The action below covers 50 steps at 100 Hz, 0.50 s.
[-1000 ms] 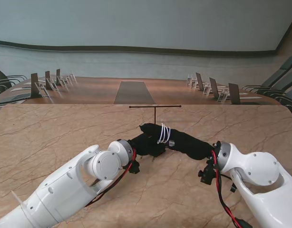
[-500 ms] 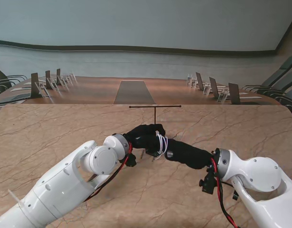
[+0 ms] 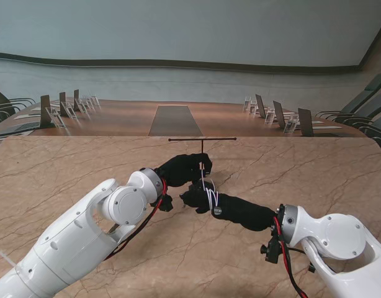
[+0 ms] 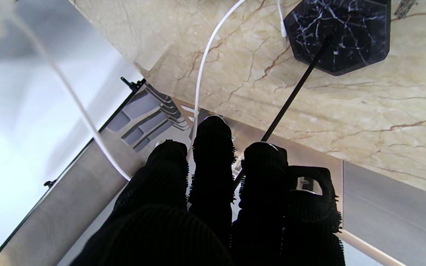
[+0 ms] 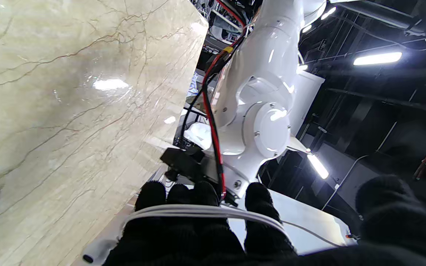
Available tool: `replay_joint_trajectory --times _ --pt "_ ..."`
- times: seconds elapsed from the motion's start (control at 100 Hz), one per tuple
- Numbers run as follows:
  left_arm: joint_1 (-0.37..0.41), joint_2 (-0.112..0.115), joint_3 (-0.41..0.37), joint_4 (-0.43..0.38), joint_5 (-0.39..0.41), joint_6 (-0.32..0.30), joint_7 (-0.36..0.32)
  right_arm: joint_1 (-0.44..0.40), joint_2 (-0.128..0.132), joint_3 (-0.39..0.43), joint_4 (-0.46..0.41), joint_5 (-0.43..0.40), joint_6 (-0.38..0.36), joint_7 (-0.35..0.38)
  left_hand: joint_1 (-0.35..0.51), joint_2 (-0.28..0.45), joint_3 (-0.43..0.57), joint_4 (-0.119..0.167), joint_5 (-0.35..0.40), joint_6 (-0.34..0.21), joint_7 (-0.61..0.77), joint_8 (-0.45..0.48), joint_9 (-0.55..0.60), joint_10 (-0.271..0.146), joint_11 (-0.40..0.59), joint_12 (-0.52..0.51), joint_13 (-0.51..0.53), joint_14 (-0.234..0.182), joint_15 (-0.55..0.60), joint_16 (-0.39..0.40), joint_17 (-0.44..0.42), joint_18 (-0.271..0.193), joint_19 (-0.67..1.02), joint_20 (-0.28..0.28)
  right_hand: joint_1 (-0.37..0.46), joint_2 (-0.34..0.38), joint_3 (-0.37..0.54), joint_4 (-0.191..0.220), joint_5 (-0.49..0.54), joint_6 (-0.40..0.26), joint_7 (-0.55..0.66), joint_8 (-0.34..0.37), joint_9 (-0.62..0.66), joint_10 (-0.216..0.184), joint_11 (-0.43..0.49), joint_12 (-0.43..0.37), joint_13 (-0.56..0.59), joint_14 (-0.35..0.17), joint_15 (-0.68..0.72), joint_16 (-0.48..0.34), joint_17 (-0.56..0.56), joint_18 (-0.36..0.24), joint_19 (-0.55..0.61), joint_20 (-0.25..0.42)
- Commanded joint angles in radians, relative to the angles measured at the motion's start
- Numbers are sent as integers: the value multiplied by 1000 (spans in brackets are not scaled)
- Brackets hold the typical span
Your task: Take the wired earphone off the rack, coil the cable and place them on the table
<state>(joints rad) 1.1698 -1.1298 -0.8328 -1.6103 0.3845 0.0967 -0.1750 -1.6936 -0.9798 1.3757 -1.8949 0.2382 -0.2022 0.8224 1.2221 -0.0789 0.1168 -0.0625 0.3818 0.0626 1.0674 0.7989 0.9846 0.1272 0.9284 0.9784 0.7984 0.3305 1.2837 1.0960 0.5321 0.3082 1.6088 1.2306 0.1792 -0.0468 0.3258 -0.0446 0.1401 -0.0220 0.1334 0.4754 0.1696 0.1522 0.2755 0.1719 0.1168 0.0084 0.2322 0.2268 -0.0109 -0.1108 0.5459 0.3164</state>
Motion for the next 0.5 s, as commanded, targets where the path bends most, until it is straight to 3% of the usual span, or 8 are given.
replay_joint_trajectory --times 0.0,0.26,0.49 --pt "9 -2 -8 -18 -15 -11 3 -9 -3 -3 17 -10 20 -3 69 12 9 -9 -9 -27 86 30 -14 -5 39 12 12 35 4 -2 25 -32 75 3 -12 8 -23 -11 -20 -35 19 -16 -1 5 -33 -16 0 2 -15 -4 -15 11 17 -24" --pt "8 5 -13 -32 1 -17 -13 -11 -9 0 67 -56 84 -26 69 12 7 -10 -10 -26 87 24 -13 -4 39 11 13 35 2 -4 22 -34 73 -1 -32 1 1 -16 -28 -38 76 -45 -7 -5 -85 -37 -8 -6 -67 -2 -19 7 -15 -13" --pt "7 11 -11 -49 8 -26 -30 -18 -17 4 98 -75 98 -59 69 10 8 -10 -10 -25 87 23 -11 -3 38 10 14 37 1 -5 22 -29 72 -3 -35 1 4 -17 -29 -39 81 -54 -6 -7 -93 -40 -9 -11 -74 -2 -18 5 -24 -9"
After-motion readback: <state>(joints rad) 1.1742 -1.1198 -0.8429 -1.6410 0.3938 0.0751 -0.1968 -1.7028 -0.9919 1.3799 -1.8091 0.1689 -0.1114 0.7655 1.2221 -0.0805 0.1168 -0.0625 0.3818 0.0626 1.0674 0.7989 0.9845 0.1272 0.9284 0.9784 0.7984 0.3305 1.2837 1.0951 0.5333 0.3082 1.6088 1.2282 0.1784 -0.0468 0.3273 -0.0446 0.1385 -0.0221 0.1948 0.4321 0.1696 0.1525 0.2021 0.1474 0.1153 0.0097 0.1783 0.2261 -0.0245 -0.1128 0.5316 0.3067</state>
